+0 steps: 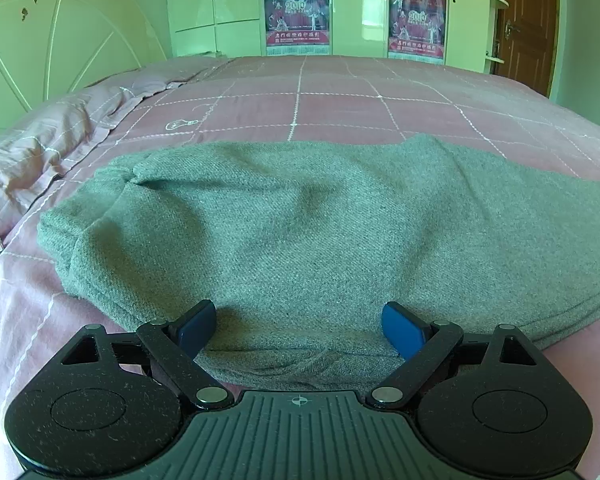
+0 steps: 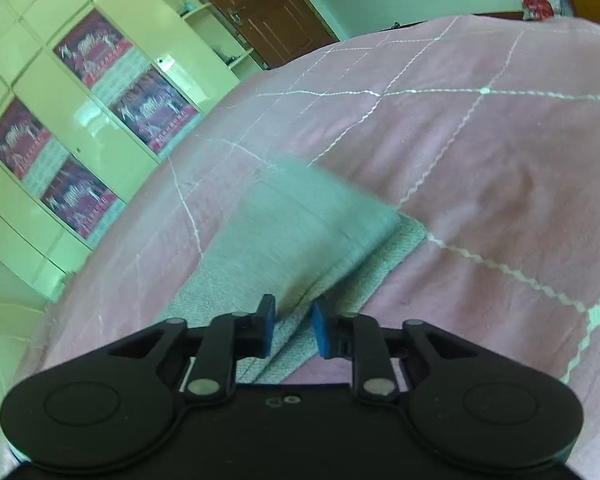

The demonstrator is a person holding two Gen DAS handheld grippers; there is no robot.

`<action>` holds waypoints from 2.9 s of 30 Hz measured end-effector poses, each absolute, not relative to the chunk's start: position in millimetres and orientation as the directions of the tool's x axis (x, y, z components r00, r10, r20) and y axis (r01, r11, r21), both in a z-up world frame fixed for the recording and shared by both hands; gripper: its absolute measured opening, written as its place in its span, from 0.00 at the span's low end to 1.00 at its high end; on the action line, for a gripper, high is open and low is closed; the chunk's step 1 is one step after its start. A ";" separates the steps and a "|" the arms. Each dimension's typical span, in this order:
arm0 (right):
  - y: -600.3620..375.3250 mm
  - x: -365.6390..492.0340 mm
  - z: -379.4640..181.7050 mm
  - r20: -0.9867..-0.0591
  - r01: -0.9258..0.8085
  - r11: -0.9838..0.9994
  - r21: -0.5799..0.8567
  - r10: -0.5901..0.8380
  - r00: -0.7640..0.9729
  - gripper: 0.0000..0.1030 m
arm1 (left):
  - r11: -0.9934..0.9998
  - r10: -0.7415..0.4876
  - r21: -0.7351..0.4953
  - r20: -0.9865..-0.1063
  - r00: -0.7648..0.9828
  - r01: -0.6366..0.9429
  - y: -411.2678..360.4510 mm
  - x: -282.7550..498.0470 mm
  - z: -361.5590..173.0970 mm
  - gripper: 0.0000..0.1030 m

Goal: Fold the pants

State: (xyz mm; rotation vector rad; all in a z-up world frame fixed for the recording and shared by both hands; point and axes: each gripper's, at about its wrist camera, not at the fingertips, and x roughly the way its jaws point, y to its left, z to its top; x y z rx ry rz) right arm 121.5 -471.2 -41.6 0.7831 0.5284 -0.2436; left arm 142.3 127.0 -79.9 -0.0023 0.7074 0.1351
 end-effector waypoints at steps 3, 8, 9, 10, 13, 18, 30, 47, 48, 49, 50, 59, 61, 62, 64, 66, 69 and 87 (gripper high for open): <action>-476.7 124.5 -47.6 -0.542 0.425 0.666 0.613 -0.037 0.840 0.15 | 0.991 0.125 0.045 -0.651 0.749 -0.126 126.6 143.2 -79.8 0.87; -480.6 134.1 -42.5 -0.537 0.419 0.645 0.639 -0.017 0.844 0.00 | 0.991 0.128 0.048 -0.654 0.746 -0.128 125.8 144.2 -79.6 0.87; -477.3 130.1 -32.6 -0.500 0.380 0.672 0.636 -0.018 0.866 0.00 | 0.991 0.128 0.048 -0.655 0.745 -0.128 125.7 144.5 -79.5 0.87; -474.5 121.1 -21.6 -0.461 0.343 0.693 0.634 -0.017 0.887 0.00 | 0.991 0.128 0.048 -0.656 0.744 -0.128 125.2 144.7 -79.3 0.87; -475.2 113.3 -8.4 -0.427 0.318 0.691 0.649 -0.015 0.904 0.00 | 0.990 0.129 0.049 -0.655 0.744 -0.129 125.2 144.8 -79.3 0.87; -494.9 113.4 -43.7 -0.554 0.421 0.624 0.658 0.022 0.833 0.10 | 0.990 0.130 0.049 -0.653 0.746 -0.130 124.7 144.3 -79.8 0.87; -508.9 115.2 -64.4 -0.536 0.437 0.527 0.729 0.043 0.843 0.35 | 0.990 0.135 0.055 -0.655 0.743 -0.131 123.0 144.7 -80.0 0.88; -498.2 116.5 -47.6 -0.551 0.446 0.717 0.535 -0.103 0.828 0.29 | 0.990 0.136 0.060 -0.647 0.750 -0.128 123.0 143.0 -80.3 0.89; -492.5 104.9 -36.7 -0.518 0.450 0.740 0.500 -0.161 0.840 0.29 | 0.990 0.139 0.062 -0.640 0.756 -0.129 122.8 142.3 -80.2 0.90; -486.8 96.8 -28.1 -0.480 0.427 0.766 0.481 -0.178 0.859 0.29 | 0.989 0.143 0.066 -0.633 0.761 -0.131 122.2 140.8 -78.4 0.90; -481.2 93.9 -22.5 -0.455 0.385 0.791 0.475 -0.154 0.877 0.29 | 0.989 0.146 0.065 -0.625 0.767 -0.136 122.7 138.4 -74.4 0.90; -302.1 218.3 29.9 -0.433 -0.348 0.836 0.425 0.525 0.733 0.31 | 0.918 0.261 -0.114 -0.545 0.797 -0.379 202.2 110.0 -51.5 0.91; -242.0 259.1 32.1 -0.457 -0.464 0.786 0.408 0.616 0.641 0.31 | 0.882 0.269 -0.180 -0.564 0.780 -0.435 229.9 113.8 -54.0 0.91; -212.6 279.8 31.4 -0.479 -0.504 0.761 0.408 0.649 0.591 0.31 | 0.863 0.271 -0.213 -0.572 0.774 -0.459 242.7 115.5 -55.5 0.91; -163.5 310.1 27.1 -0.512 -0.545 0.716 0.435 0.695 0.505 0.30 | 0.814 0.265 -0.282 -0.597 0.757 -0.507 267.6 119.4 -61.4 0.90; -122.6 338.8 19.9 -0.558 -0.556 0.702 0.444 0.703 0.441 0.32 | 0.785 0.241 -0.325 -0.625 0.743 -0.528 285.4 125.4 -70.5 0.90; -86.4 356.9 2.7 -0.603 -0.570 0.693 0.441 0.699 0.385 0.32 | 0.778 0.201 -0.359 -0.634 0.746 -0.515 298.2 136.5 -82.4 0.90; -35.5 404.1 -48.4 -0.670 -0.612 0.585 0.532 0.733 0.119 0.31 | 0.737 0.098 -0.510 -0.568 0.817 -0.443 314.5 153.5 -95.6 0.52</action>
